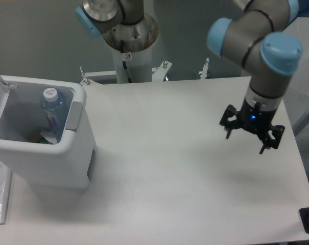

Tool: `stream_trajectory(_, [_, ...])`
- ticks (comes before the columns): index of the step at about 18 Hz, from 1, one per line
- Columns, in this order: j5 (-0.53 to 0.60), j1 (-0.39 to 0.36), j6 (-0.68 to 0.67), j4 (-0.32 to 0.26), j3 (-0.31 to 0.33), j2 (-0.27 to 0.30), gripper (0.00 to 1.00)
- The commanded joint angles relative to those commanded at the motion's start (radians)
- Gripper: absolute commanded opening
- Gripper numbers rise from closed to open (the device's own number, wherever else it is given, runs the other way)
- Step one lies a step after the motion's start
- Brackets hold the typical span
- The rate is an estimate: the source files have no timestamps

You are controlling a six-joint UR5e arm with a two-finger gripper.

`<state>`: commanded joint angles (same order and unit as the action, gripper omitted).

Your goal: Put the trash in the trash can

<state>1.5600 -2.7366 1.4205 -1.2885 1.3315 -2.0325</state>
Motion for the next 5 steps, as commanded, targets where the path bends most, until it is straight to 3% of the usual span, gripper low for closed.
stream_trajectory(5, [0.002, 0.003, 0.000, 0.002, 0.012, -0.005, 1.00])
